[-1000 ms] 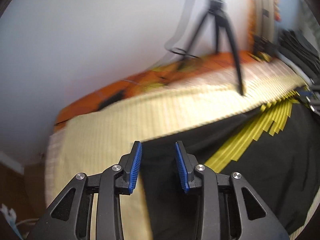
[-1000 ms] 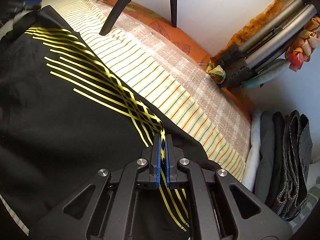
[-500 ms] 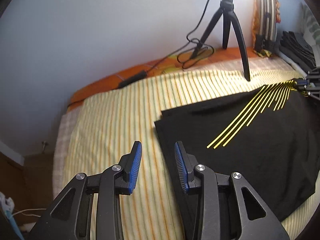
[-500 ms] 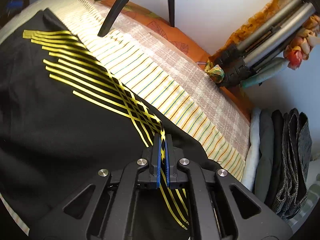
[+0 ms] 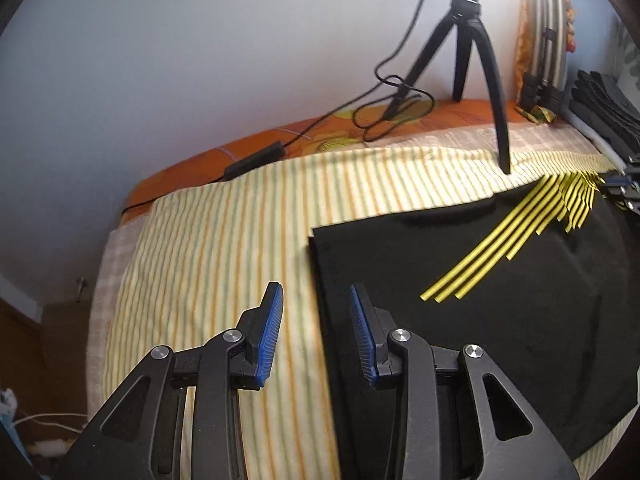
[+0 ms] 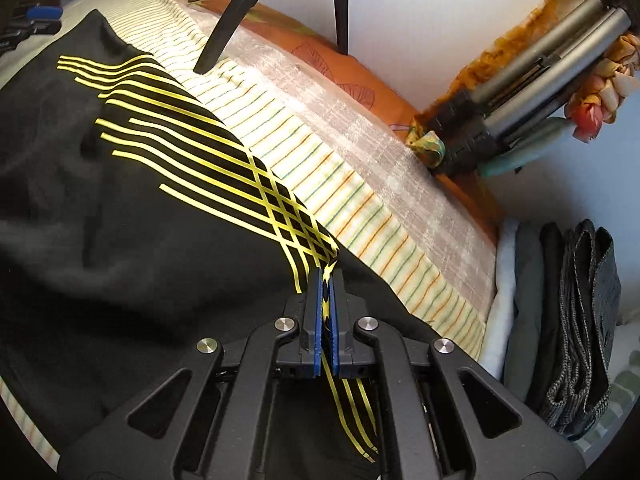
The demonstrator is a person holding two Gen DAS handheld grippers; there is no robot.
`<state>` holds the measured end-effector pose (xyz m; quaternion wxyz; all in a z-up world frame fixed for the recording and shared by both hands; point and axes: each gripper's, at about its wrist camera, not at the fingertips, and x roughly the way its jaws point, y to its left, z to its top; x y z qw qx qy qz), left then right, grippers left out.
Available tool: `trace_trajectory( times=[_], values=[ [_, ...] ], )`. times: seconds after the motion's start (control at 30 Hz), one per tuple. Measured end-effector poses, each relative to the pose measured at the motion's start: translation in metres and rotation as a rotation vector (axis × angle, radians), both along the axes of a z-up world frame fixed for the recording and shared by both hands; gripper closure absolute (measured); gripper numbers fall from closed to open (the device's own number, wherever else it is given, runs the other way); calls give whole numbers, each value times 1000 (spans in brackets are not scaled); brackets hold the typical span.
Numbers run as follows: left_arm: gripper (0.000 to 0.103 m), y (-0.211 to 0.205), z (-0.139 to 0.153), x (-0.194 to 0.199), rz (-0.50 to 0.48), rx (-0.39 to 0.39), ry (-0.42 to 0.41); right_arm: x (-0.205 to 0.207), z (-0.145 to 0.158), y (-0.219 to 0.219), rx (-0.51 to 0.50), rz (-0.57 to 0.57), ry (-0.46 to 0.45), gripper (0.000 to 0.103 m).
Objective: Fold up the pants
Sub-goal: 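Open both grippers and release the folded shorts onto the bed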
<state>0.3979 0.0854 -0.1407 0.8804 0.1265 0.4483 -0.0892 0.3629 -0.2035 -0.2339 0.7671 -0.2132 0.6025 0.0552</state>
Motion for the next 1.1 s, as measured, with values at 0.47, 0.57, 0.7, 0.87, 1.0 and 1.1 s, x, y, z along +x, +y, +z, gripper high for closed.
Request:
trace_trajectory(
  times=[0.47,0.57,0.7,0.87,1.0,1.1],
  values=[
    [69,30,9,-90,81,-159,129,-39,63,-24,19,-133,-146,34],
    [69,37,4,-96,143,-233,145,-65,83,-35,120,-263,-172,33],
    [68,49,3,-96,235,-344,186,-113,93,-41,245,-428,-173,19],
    [68,39,-1,-94,267,-364,218,-162,80,-48,341,-621,-145,19],
    [68,33,-4,-94,288,-329,196,-182,70,-50,390,-701,-147,19],
    [99,30,-7,-96,272,-315,179,-189,63,-49,416,-712,-143,19]
  ],
)
